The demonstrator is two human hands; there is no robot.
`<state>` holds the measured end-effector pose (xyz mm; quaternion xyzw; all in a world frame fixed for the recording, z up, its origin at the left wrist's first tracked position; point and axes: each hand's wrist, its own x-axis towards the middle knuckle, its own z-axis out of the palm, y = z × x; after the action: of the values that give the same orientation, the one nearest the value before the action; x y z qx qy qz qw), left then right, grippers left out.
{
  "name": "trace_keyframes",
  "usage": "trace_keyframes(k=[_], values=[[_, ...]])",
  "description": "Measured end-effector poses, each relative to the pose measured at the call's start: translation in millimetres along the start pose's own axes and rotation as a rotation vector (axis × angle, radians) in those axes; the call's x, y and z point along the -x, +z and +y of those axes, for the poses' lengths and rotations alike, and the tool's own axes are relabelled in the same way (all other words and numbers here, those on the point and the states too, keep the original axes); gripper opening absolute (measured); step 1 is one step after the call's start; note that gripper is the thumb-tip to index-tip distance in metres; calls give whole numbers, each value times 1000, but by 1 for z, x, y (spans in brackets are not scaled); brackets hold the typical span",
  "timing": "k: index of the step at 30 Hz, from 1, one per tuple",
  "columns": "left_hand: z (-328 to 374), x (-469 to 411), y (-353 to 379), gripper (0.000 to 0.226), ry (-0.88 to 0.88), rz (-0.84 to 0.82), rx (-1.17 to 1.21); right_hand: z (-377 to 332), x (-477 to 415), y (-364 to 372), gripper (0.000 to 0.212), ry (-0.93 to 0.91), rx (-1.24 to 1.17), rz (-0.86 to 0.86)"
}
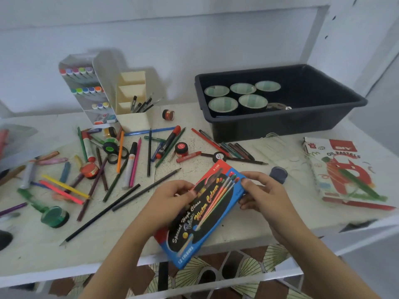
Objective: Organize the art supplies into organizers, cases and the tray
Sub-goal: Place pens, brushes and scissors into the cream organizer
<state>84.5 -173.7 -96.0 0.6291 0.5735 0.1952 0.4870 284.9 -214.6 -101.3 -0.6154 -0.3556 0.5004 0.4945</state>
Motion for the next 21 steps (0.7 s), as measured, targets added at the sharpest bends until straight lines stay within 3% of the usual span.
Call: trace_keyframes(k=[3, 7, 10, 15, 21], values=[[5, 3, -1, 12, -68, -12, 298, 2, 1, 7, 21, 22, -34, 0], [15, -3, -2, 13, -120, 5, 536, -4, 8, 22, 31, 38, -31, -141], [24, -10, -6, 15, -108, 12, 586, -12, 12, 31, 36, -2, -28, -199], [42, -19, -7, 13, -45, -11, 590, -22, 11, 27, 45, -98, -49, -153], [57, -22, 5, 32, 79, -200, 508, -29, 10, 1, 35, -160, -140, -3]])
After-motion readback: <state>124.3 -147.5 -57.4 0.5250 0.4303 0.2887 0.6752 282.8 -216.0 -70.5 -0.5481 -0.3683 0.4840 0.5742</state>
